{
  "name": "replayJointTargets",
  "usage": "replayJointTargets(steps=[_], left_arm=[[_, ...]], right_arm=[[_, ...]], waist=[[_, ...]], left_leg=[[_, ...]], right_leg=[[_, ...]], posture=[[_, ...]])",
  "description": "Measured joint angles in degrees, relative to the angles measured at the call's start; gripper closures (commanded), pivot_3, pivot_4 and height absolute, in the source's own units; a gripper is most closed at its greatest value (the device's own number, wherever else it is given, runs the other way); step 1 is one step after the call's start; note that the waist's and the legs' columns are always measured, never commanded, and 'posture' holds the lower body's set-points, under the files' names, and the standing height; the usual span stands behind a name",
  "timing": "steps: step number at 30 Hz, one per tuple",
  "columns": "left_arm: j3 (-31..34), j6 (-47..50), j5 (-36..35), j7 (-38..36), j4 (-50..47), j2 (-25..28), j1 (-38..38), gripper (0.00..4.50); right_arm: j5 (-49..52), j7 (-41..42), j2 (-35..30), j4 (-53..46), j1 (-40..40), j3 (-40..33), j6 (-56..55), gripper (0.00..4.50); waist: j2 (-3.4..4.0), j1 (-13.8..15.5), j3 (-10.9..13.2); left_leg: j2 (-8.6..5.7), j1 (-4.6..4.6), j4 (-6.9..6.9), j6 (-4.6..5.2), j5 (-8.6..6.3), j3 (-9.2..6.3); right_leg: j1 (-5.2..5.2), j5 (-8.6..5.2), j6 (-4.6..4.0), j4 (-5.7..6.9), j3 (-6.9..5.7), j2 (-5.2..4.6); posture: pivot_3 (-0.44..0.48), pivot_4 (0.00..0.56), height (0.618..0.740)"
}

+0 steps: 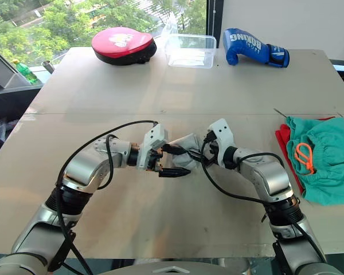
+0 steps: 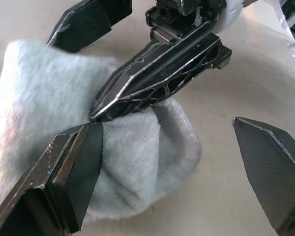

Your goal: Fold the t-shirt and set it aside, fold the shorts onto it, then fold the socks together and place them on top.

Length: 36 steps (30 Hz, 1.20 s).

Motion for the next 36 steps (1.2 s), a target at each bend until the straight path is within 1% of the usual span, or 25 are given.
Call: replayJointTargets(steps=[1,2,4,5,6,7,8,12,16,18,21,24,25,28,29,30,31,33,36], left_arm=[[0.65,-0.18,0.01,-0.02,0.0,0.6,0.1,0.0],[0.97,-0.25,0.01,-0.02,0.0,0.77,0.13,0.0],[1.96,-0.64,0.02,0.07,0.01,1.48,0.36,0.0],[2.39,-0.74,0.01,0.07,0.0,1.83,0.49,0.0],[2.79,-0.86,0.01,0.06,0.0,2.12,0.62,0.0],[3.3,-0.94,0.01,0.06,0.0,2.33,0.72,0.0],[3.83,-1.09,-0.01,0.05,-0.03,2.8,0.76,0.0],[4.9,-2.03,-0.16,-0.44,-1.51,3.9,1.1,0.0],[6.54,-2.86,-1.51,-1.73,-4.39,4.4,1.08,0.0],[7.36,-2.78,-3.23,-2.04,-6.45,4.15,0.7,0.0],[8.57,-1.94,-6.42,-2.14,-9.72,3.02,-1.27,0.0],[9.14,-1.65,-8.53,-1.3,-12.77,1.48,-4.02,0.0],[9.1,-1.72,-8.64,-1.0,-13.03,0.83,-4.74,0.0],[8.4,-2.59,-8.7,-0.02,-13.28,-1.76,-7.22,0.0],[8.33,-3.02,-8.69,0.05,-13.15,-2.18,-7.53,0.0],[8.03,-3.39,-8.7,0.15,-12.79,-3.76,-8.69,0.0],[7.98,-3.59,-8.71,0.15,-12.74,-4.15,-9.18,0.0],[7.55,-4.07,-8.7,0.12,-12.15,-6.0,-11.57,0.0],[6.83,-4.86,-8.58,-0.02,-11.93,-6.31,-12.98,0.0]], right_arm=[[-0.04,1.18,0.01,0.53,-0.24,0.48,-0.18,1.8],[-0.03,1.53,0.01,0.69,-0.31,0.6,-0.25,2.14],[-0.03,3.33,-0.02,1.46,-0.87,1.04,-0.53,3.14],[-0.06,4.11,-0.02,1.73,-1.05,1.25,-0.81,3.53],[-0.11,4.47,-0.03,2.01,-1.15,1.32,-1.21,4.1],[-0.13,4.72,-0.08,2.13,-1.21,1.31,-1.33,4.4],[-0.18,5.18,-0.14,2.22,-1.27,1.31,-1.52,4.46],[0.45,5.5,-0.13,1.91,-0.85,-0.16,-1.26,4.46],[4.92,5.19,-1.33,-2.55,0.92,-5.0,4.3,4.46],[9.55,3.8,-3.11,-7.92,1.8,-11.31,10.31,4.46],[16.94,0.88,-5.43,-15.65,2.59,-22.93,17.91,4.46],[24.32,-1.73,-8.84,-21.4,3.75,-34.73,24.94,4.46],[26.03,-2.25,-10.13,-21.95,4.28,-37.75,26.58,4.46],[30.08,-4.05,-18.12,-21.59,6.75,-52.57,31.89,4.46],[30.55,-4.46,-19.87,-21.35,7.19,-56.05,32.5,4.46],[31.39,-4.29,-22.98,-20.84,9.23,-59.9,33.6,4.46],[31.44,-4.27,-24.03,-20.3,9.74,-61.11,34.14,4.46],[31.74,-3.32,-28.33,-18.24,13.07,-66.11,35.63,4.46],[30.8,-3.09,-32.05,-15.61,16.1,-71.23,35.99,4.46]], waist=[[0.01,-0.02,-0.01],[0.01,-0.01,-0.01],[0.01,0.0,-0.01],[0.0,0.0,-0.02],[0.0,-0.01,-0.02],[0.0,-0.01,-0.02],[0.0,-0.01,-0.02],[0.0,0.08,-0.02],[0.04,0.45,0.01],[0.04,0.64,0.04],[0.04,0.84,0.04],[0.04,0.69,0.04],[0.04,0.68,0.04],[0.1,1.09,0.07],[0.09,1.07,0.07],[0.1,1.05,0.07],[0.09,1.02,0.07],[0.16,1.02,0.08],[0.18,0.61,0.06]], left_leg=[[0.0,0.05,0.0,0.0,0.0,0.0],[0.0,0.06,0.0,0.0,0.0,0.0],[0.0,0.09,0.0,0.0,0.0,0.0],[0.0,0.1,0.01,0.0,0.0,0.0],[0.0,0.1,0.03,0.0,0.0,0.0],[0.0,0.1,0.03,0.0,0.0,0.0],[0.0,0.11,0.03,0.0,0.0,0.0],[0.0,0.09,0.04,0.0,0.0,0.0],[-0.01,-0.07,0.13,0.0,0.0,-0.03],[-0.02,-0.14,0.22,0.0,-0.01,-0.03],[-0.02,-0.16,0.26,0.01,-0.01,-0.07],[-0.02,-0.11,0.26,0.01,-0.01,-0.05],[-0.02,-0.11,0.26,0.01,-0.01,-0.05],[-0.07,-0.15,0.33,0.03,-0.02,0.0],[-0.07,-0.13,0.33,0.03,-0.02,0.0],[-0.07,-0.12,0.33,0.03,-0.02,0.0],[-0.06,-0.12,0.33,0.03,-0.02,0.0],[-0.07,-0.13,0.36,0.04,-0.02,0.05],[-0.06,-0.08,0.36,0.05,-0.03,0.09]], right_leg=[[0.03,0.0,0.0,0.03,0.01,0.0],[0.04,0.0,0.0,0.04,0.01,0.0],[0.06,0.0,0.0,0.07,0.01,0.0],[0.06,0.0,0.0,0.09,0.01,0.0],[0.06,0.0,0.0,0.1,0.01,0.01],[0.06,0.0,0.0,0.11,0.01,0.01],[0.06,0.0,0.0,0.14,0.01,0.01],[0.05,0.0,0.0,0.15,0.02,0.01],[0.0,0.0,0.0,0.13,-0.02,-0.01],[0.0,0.0,0.0,0.12,-0.03,-0.03],[0.01,0.0,0.0,0.12,-0.06,-0.03],[0.03,0.0,0.0,0.14,-0.05,-0.02],[0.03,0.0,0.0,0.15,-0.04,-0.02],[0.05,0.0,0.01,0.12,0.0,-0.04],[0.06,0.0,0.01,0.12,0.0,-0.04],[0.05,0.0,0.01,0.14,0.01,-0.03],[0.06,0.0,0.01,0.14,0.01,-0.02],[0.06,0.0,0.01,0.14,0.05,-0.02],[0.09,0.0,0.01,0.14,0.1,-0.01]], posture=[[0.0,0.15,0.731],[0.0,0.15,0.731],[0.0,0.15,0.731],[0.0,0.15,0.731],[0.0,0.15,0.731],[0.0,0.15,0.731],[0.0,0.15,0.731],[0.0,0.15,0.731],[0.0,0.15,0.731],[0.0,0.15,0.731],[0.0,0.15,0.731],[0.0,0.15,0.731],[0.0,0.15,0.731],[0.0,0.15,0.731],[0.0,0.15,0.731],[0.0,0.15,0.731],[0.0,0.15,0.731],[0.0,0.15,0.731],[0.0,0.15,0.731]])
